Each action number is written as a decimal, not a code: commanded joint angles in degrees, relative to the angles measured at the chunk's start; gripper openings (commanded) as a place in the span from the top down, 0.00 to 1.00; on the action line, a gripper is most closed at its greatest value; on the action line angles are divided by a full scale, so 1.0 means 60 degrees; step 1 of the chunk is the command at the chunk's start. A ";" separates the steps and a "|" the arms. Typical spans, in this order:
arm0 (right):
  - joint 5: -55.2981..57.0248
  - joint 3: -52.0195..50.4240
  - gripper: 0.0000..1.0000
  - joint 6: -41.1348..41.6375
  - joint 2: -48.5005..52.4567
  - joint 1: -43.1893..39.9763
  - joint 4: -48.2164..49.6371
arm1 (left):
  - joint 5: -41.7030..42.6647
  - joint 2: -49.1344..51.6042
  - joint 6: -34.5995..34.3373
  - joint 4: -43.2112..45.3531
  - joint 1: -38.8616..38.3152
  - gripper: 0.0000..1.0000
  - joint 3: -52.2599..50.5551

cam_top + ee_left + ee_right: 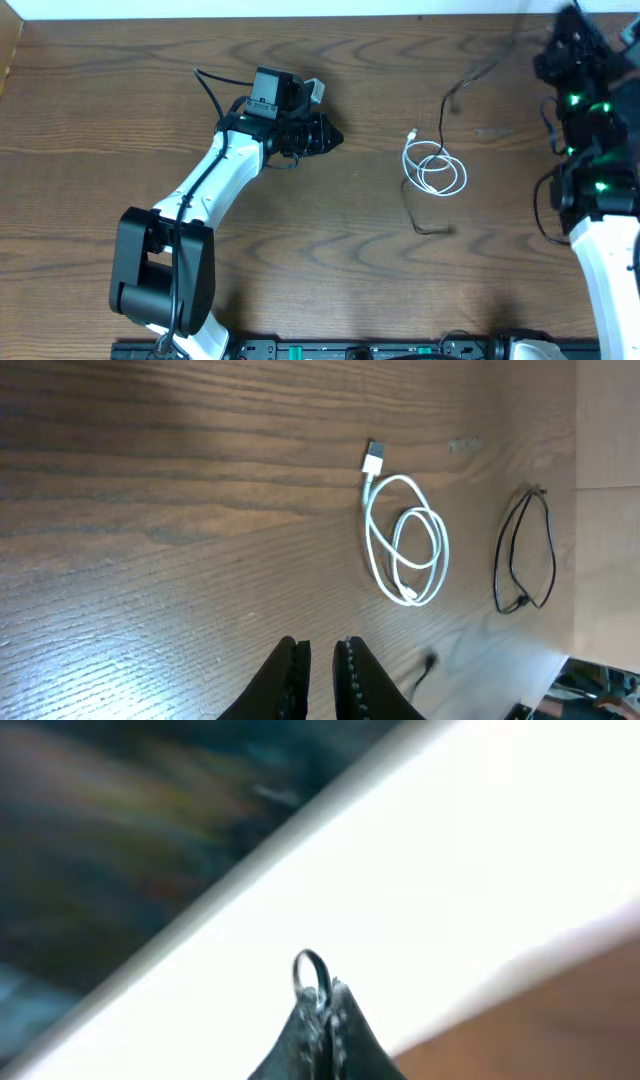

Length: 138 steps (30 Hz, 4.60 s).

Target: Untangle cables

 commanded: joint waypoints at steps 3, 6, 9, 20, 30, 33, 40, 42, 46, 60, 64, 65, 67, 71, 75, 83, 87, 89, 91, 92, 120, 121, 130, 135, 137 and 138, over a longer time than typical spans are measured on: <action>0.3238 0.0087 0.99 -0.0812 -0.0025 -0.1585 -0.2124 | -0.0117 -0.0117 0.0171 -0.0120 -0.0015 0.85 0.0124; 0.3191 0.0087 0.99 -0.0827 0.0102 -0.2652 -0.2820 | -0.0117 -0.0117 0.0171 -0.0120 -0.0015 0.85 0.0124; 0.2798 0.0087 0.99 -0.1213 0.0244 -0.3687 -0.3060 | -0.0117 -0.0117 0.0171 -0.0120 -0.0015 0.85 0.0124; 0.2484 0.0087 0.99 -0.2138 0.0736 -0.5982 -0.3395 | -0.0117 -0.0117 0.0200 -0.0233 -0.0015 0.85 0.0124; 0.1264 0.0951 0.99 -0.4488 0.2477 -0.6393 -0.4739 | -0.0120 -0.0117 0.0310 -0.0375 -0.0015 0.85 0.0124; 0.0823 0.2215 0.99 -0.4568 0.3151 -0.6393 -0.6153 | -0.0120 -0.0117 0.0310 -0.0379 -0.0015 0.85 0.0124; -0.0109 0.6211 0.99 -0.4594 0.4284 -0.6390 -0.9617 | -0.0127 -0.0117 0.0382 -0.0554 -0.0015 0.85 0.0124; -0.0222 0.7235 0.99 -0.4601 0.4390 -0.6390 -1.0214 | -0.0222 -0.0117 0.0382 -0.0590 -0.0015 0.85 0.0124; -0.0568 0.8918 0.99 -0.4605 0.4393 -0.6400 -1.0786 | -0.0368 -0.0117 0.0415 -0.0667 -0.0022 0.85 0.0120; -0.0066 0.9959 0.99 -0.4601 0.5166 -0.6382 -1.1249 | -0.0368 -0.0117 0.0415 -0.0772 -0.0022 0.85 0.0120; -0.0911 0.9959 0.53 -0.4601 0.5869 -0.6382 -1.1453 | -0.0368 -0.0117 0.0415 -0.0798 -0.0022 0.85 0.0120; -0.1290 0.9959 0.29 -0.4601 0.6018 -0.6382 -1.1519 | -0.0368 -0.0117 0.0415 -0.0798 -0.0022 0.85 0.0120; -0.2317 0.9959 0.08 -0.4601 0.6309 -0.6379 -1.1744 | -0.0368 -0.0117 0.0415 -0.0798 -0.0022 0.85 0.0120; -0.4033 0.9959 0.01 -0.4605 0.6739 -0.6277 -1.2076 | -0.0368 -0.0117 0.0415 -0.0798 -0.0022 0.85 0.0120; -0.4685 0.9956 0.01 -0.4656 0.7038 -0.6000 -1.2466 | -0.0368 -0.0113 0.0415 -0.0798 -0.0022 0.85 0.0117; -0.3679 0.9952 0.01 -0.6699 0.7133 -0.4437 -1.3613 | -0.0372 -0.0113 0.0423 -0.0878 -0.0022 0.85 0.0117; -0.3657 0.9865 0.01 -0.7861 0.7136 -0.3446 -1.4324 | -0.0874 -0.0113 0.0521 -0.1235 -0.0022 0.84 0.0113; -0.3661 0.9694 0.01 -0.8298 0.7136 -0.2889 -1.4539 | -0.1581 -0.0113 0.0517 -0.1574 -0.0022 0.84 0.0113; -0.3657 0.9391 0.02 -0.8757 0.7133 -0.2361 -1.4648 | -0.2379 -0.0113 0.0514 -0.1967 -0.0022 0.83 0.0113; -0.3657 0.9191 0.02 -0.8994 0.7136 -0.2087 -1.4673 | -0.2750 -0.0113 0.0514 -0.2160 -0.0022 0.83 0.0113; -0.1512 0.2692 0.37 -1.0411 0.7136 0.3180 -0.9639 | -0.4863 -0.0113 0.0510 -0.3340 -0.0022 0.75 0.0106; -0.1512 0.2692 0.43 -1.0404 0.7136 0.3177 -0.9675 | -0.4863 -0.0113 0.0510 -0.3340 -0.0022 0.75 0.0106; -0.1508 0.2692 0.63 -1.0054 0.7136 0.3155 -1.0029 | -0.4863 -0.0113 0.0506 -0.3340 -0.0022 0.75 0.0106; -0.1239 0.2692 0.69 -1.0054 0.7133 0.3155 -1.0280 | -0.4860 -0.0113 0.0506 -0.3377 -0.0022 0.75 0.0106; -0.1118 0.2692 0.76 -1.0054 0.7136 0.3155 -1.0422 | -0.4860 -0.0113 0.0506 -0.3377 -0.0022 0.75 0.0106; -0.1122 0.2692 0.80 -1.0054 0.7133 0.3155 -1.0480 | -0.4860 -0.0113 0.0506 -0.3373 -0.0022 0.75 0.0106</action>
